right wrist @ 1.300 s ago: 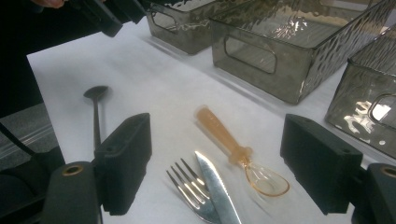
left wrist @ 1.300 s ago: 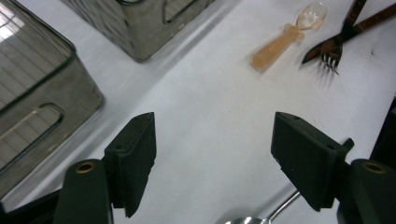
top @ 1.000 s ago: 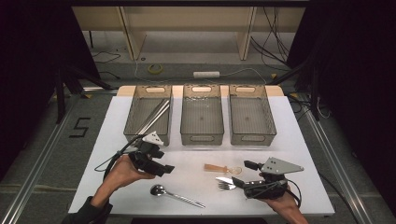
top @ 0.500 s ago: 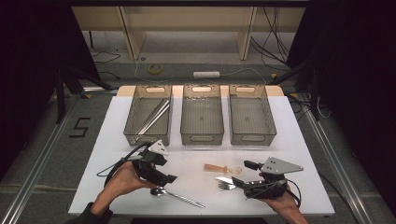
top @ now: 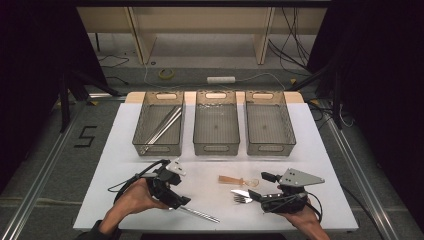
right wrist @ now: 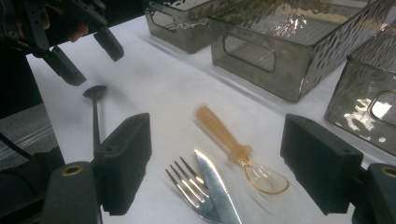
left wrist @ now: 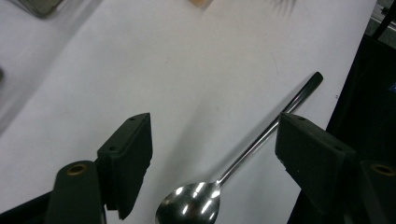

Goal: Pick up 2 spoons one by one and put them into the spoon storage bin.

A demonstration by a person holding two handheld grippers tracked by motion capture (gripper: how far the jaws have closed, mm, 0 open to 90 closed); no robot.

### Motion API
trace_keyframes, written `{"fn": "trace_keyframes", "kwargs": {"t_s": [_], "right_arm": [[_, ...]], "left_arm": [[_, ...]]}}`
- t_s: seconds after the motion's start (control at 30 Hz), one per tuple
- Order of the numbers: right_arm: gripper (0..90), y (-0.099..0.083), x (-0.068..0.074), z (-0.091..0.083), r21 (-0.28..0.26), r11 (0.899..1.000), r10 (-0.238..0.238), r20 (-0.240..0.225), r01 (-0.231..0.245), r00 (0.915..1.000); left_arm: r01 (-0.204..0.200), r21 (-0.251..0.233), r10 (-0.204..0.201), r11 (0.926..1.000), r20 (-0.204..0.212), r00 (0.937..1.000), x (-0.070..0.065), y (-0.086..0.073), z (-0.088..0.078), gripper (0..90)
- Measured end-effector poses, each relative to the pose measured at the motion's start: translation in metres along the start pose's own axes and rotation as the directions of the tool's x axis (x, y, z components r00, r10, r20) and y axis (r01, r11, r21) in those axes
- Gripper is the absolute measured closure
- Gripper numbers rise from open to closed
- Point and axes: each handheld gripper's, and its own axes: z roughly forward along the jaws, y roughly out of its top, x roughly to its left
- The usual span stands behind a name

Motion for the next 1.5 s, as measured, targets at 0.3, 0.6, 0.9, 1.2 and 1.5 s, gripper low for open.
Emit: {"fn": "trace_keyframes", "kwargs": {"t_s": [0.3, 0.6, 0.9, 1.2, 1.5], "right_arm": [[25.7, 0.0, 0.002, 0.0, 0.007, 1.0, -0.005, 0.001, 0.005, 1.0], [25.7, 0.001, 0.004, 0.001, 0.016, 1.0, -0.021, 0.005, 0.021, 0.9998], [25.7, 0.001, 0.005, 0.003, 0.021, 0.999, -0.028, -0.003, 0.028, 0.9996], [25.7, 0.001, 0.006, 0.003, 0.023, 0.999, -0.027, -0.005, 0.027, 0.9996], [25.7, 0.002, 0.007, 0.003, 0.022, 0.999, -0.028, -0.005, 0.029, 0.9996]], "left_arm": [[-0.056, 0.069, 0.055, 0.9961, 0.019, 0.9983, -0.012, -0.002, 0.006, 30.9], [-0.136, 0.155, 0.135, 0.9785, 0.019, 0.9907, -0.022, -0.008, 0.016, 43.2], [-0.178, 0.205, 0.181, 0.9624, 0.004, 0.9834, -0.023, -0.009, 0.025, 53.3], [-0.226, 0.245, 0.238, 0.9427, -0.018, 0.9711, -0.025, -0.007, 0.033, 60.2], [-0.242, 0.261, 0.255, 0.9346, -0.017, 0.9667, -0.026, -0.007, 0.037, 67.7]]}}
